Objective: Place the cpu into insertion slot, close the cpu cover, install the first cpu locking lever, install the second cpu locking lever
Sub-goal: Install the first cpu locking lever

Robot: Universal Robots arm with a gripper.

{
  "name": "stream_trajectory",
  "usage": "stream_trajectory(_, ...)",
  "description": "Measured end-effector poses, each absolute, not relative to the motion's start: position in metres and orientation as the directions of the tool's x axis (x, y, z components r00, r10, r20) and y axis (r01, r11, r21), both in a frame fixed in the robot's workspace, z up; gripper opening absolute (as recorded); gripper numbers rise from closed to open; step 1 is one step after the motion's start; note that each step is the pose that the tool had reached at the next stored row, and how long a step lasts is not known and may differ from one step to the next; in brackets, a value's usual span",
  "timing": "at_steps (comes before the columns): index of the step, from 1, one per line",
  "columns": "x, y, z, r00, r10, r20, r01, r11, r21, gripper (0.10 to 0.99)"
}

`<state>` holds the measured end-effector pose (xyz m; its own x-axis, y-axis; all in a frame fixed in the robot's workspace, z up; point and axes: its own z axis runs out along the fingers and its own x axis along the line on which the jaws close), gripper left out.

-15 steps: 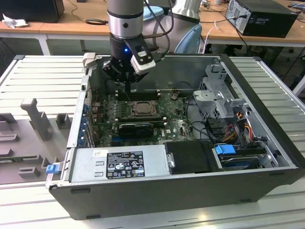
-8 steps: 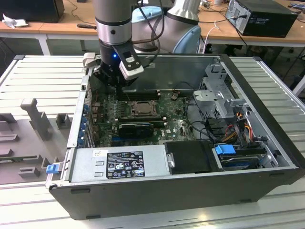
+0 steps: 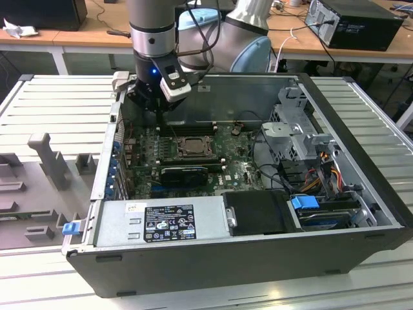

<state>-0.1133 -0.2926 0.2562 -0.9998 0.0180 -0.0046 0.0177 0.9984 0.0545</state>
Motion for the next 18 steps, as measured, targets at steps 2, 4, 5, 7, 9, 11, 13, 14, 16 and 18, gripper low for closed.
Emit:
stream_trajectory(2, -0.109, -0.292, 0.256, -1.000, 0.018, -0.005, 0.018, 0.998, 0.054, 0.106)
stream_trajectory(4, -0.104, -0.291, 0.256, -1.000, 0.018, -0.005, 0.018, 0.998, 0.054, 0.106)
stream_trajectory(5, -0.102, -0.291, 0.256, -1.000, 0.018, -0.005, 0.018, 0.998, 0.054, 0.106)
stream_trajectory(7, -0.100, -0.291, 0.256, -1.000, 0.018, -0.005, 0.018, 0.998, 0.054, 0.106)
stream_trajectory(9, -0.098, -0.291, 0.256, -1.000, 0.018, -0.005, 0.018, 0.998, 0.054, 0.106)
stream_trajectory(11, -0.097, -0.291, 0.256, -1.000, 0.018, -0.004, 0.018, 0.998, 0.054, 0.106)
stream_trajectory(13, -0.096, -0.291, 0.256, -1.000, 0.018, -0.005, 0.018, 0.998, 0.054, 0.106)
stream_trajectory(14, -0.094, -0.291, 0.256, -1.000, 0.018, -0.005, 0.018, 0.998, 0.054, 0.106)
stream_trajectory(16, -0.093, -0.291, 0.256, -1.000, 0.018, -0.005, 0.018, 0.998, 0.054, 0.106)
stream_trajectory(18, -0.092, -0.291, 0.256, -1.000, 0.018, -0.005, 0.018, 0.998, 0.054, 0.106)
